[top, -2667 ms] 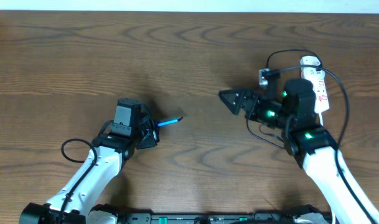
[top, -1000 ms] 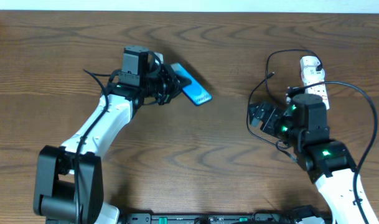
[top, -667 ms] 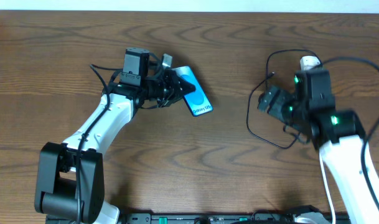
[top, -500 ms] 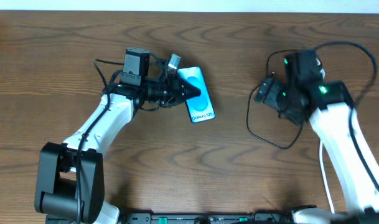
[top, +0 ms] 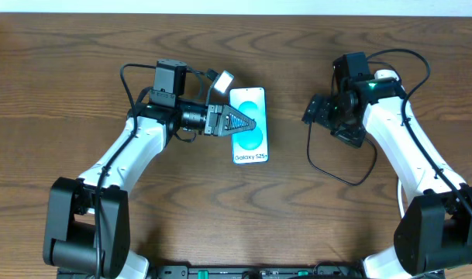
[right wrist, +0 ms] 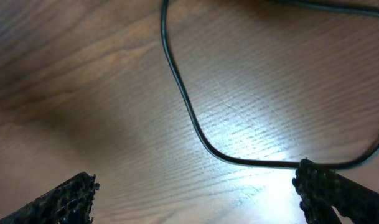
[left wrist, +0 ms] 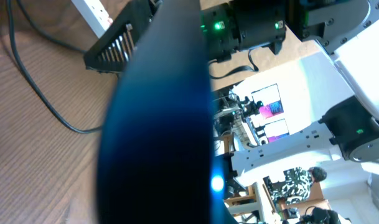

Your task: Plug charger to phone and switch on socket

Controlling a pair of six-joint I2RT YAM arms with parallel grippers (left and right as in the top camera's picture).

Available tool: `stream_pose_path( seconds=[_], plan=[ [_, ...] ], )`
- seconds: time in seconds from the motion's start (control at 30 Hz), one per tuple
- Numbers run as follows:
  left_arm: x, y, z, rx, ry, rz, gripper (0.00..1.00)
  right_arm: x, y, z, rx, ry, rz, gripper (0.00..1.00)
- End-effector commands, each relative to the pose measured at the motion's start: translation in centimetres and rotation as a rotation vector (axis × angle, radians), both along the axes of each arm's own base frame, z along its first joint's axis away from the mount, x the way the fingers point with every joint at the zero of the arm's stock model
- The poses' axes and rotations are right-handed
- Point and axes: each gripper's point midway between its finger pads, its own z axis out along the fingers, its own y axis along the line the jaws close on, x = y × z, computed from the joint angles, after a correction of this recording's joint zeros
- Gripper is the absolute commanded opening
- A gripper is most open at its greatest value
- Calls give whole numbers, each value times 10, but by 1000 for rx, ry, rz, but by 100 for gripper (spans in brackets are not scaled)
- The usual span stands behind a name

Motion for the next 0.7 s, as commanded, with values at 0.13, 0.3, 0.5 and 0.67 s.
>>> stream_pose_path(
  seconds=[0.13,0.3,0.5,0.67],
  plan=[
    [-3,1,19,-55,-84,-39,8,19,1,9,-8,-77,-2,99],
    [-3,0,19,-56,-85,-39,7,31,3,12,-1,-128,-2,99],
    [-3,0,19,-55,-85,-39,7,33,4,8,-1,-127,-1,99],
    [-3,0,19,-55,-85,-39,7,36,9,-10,-7,-95,11,99]
  ],
)
